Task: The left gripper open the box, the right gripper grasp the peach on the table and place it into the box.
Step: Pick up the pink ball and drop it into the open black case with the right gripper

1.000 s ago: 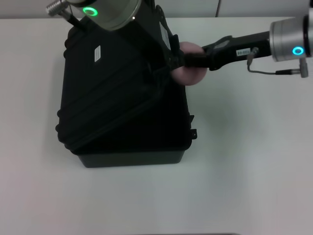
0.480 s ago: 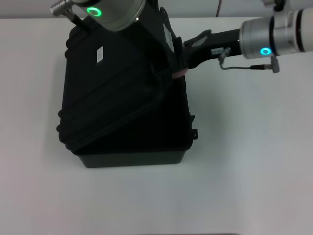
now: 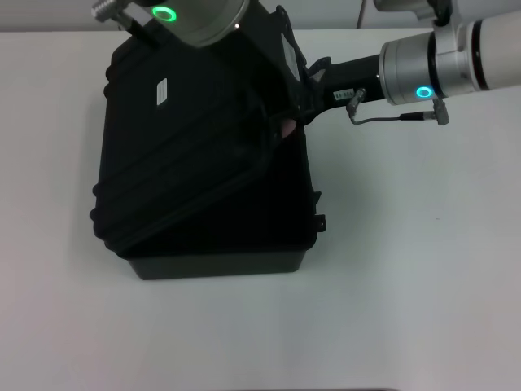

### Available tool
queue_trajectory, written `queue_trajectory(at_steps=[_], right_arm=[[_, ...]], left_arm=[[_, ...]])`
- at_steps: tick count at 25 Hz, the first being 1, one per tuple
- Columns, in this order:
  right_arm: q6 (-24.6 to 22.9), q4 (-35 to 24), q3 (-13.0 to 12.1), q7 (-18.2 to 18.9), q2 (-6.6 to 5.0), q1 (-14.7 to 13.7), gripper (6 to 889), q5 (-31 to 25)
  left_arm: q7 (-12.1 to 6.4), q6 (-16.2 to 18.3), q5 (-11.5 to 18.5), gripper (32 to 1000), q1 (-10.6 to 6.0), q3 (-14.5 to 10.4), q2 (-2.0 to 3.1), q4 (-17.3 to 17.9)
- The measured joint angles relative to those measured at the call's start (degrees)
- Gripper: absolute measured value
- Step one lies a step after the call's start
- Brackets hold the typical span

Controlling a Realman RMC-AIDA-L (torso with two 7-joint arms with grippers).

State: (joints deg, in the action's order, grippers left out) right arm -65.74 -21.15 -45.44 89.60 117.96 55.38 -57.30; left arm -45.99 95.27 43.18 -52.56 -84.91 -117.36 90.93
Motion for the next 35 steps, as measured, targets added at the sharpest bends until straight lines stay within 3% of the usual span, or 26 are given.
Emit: queue_trajectory(at_steps=[14, 33, 35], right_arm=[[-0.71, 0.06, 0.47, 0.05, 0.08, -0.29, 63, -0.01], [-1.41, -0.05, 0.25, -0.24, 0.08, -0.34, 712, -0.71], [-1.41, -0.05, 0.16, -0.26, 0.08, -0.38, 715, -0.71]], left_arm=[[-0.06, -0.2, -0.15, 93, 0.18, 0.01, 0.03, -0.01], [-0.15, -0.15, -0.33, 94, 0.36, 0.0, 0.03, -0.05], [-0.15, -0.14, -0.34, 95, 0.36, 0.01, 0.03, -0.05]])
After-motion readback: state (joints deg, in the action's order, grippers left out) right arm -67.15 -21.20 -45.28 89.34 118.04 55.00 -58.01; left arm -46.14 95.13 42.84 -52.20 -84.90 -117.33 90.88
